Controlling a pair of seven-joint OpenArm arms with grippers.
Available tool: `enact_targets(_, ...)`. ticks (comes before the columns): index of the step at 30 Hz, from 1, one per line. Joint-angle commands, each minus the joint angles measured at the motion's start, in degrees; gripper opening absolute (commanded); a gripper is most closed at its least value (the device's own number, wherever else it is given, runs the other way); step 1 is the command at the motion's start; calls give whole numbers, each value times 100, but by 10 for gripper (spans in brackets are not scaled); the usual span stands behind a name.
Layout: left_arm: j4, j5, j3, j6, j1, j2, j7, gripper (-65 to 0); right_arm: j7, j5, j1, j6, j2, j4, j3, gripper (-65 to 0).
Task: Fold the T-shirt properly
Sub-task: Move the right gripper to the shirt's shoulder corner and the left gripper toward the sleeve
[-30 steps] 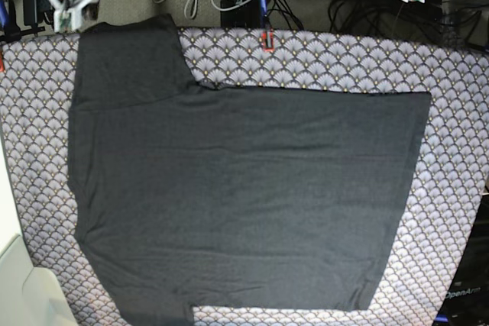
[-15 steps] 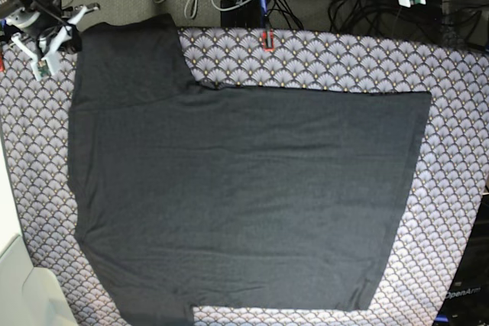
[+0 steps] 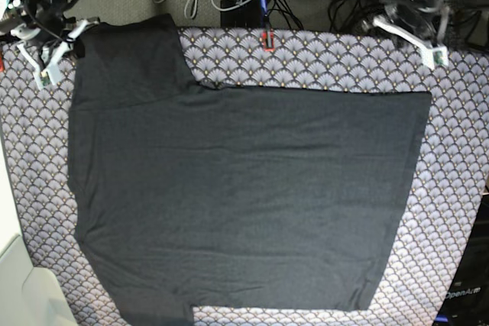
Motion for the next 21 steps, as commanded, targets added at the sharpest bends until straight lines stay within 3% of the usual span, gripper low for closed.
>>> enact_targets(1, 104, -238, -88, -1, 11, -144, -79, -628, 66, 66, -28, -2, 72, 86, 27, -615)
enact_targets(5, 95, -1178, -308, -1, -16, -417, -44, -489, 66, 66, -28, -2, 63, 77, 36, -540)
enact_targets(7, 77, -1416, -448, -1, -77, -434, 141, -392, 66, 66, -28, -2, 63, 77, 27, -504)
enact_targets(9, 60, -1495, -624, -1, -244, -408, 281, -334, 66, 66, -28, -2, 63, 77, 27, -471)
enact_targets(16, 51, -1539, -888, -1, -420, -417, 633, -328, 83, 66, -28, -2, 63, 42, 27, -394)
enact_targets(21, 51, -1548, -1028, -1, -367, -417, 633, -328, 110, 66, 271, 16, 80, -644, 53, -386)
